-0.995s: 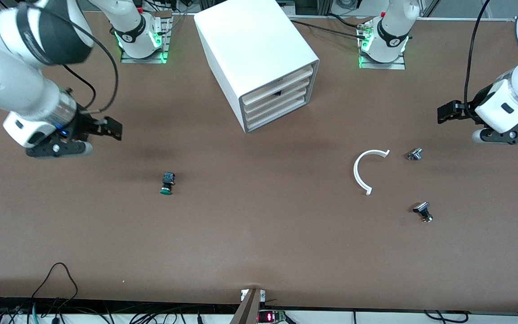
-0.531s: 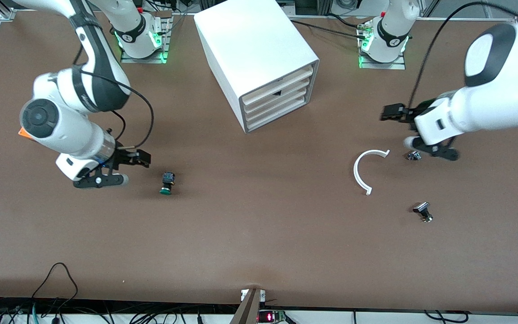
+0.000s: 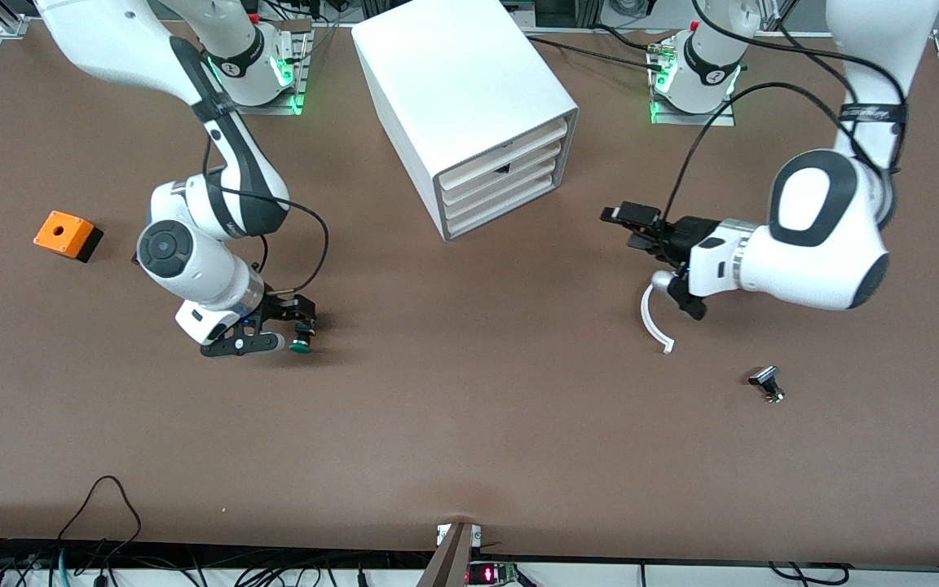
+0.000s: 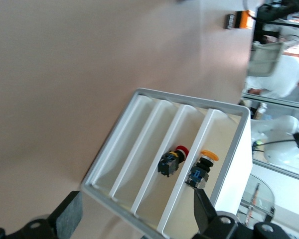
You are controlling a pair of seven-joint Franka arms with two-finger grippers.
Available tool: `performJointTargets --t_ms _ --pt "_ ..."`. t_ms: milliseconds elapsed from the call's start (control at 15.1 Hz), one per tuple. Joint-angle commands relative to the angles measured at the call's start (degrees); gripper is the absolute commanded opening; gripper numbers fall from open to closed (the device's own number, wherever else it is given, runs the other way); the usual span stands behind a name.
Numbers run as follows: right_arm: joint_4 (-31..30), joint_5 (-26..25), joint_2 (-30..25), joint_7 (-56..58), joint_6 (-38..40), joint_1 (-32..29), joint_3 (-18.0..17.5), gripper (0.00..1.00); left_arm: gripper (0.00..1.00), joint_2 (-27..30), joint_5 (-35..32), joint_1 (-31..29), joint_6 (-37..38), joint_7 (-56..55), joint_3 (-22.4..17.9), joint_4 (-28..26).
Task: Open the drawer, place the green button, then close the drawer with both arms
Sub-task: 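Grasp the green button with the right gripper while the left gripper approaches the drawer, then grip the drawer front with the left gripper while the right gripper lifts the button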
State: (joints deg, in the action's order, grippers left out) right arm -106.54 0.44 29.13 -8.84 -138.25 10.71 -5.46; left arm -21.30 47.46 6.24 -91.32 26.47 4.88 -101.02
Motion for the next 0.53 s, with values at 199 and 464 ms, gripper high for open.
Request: performJointTargets --t_ms 199,464 --pt "-3.93 0.53 3.83 0.22 -10.18 0.8 0.01 1.0 0.95 -0.14 11.58 0.09 -7.55 17.19 2.5 -13.05" --pt "-4.2 0.53 4.62 -0.39 -10.64 1.15 0.1 0.82 0.95 -4.27 20.89 0.18 -9.04 28.52 4.52 -17.79"
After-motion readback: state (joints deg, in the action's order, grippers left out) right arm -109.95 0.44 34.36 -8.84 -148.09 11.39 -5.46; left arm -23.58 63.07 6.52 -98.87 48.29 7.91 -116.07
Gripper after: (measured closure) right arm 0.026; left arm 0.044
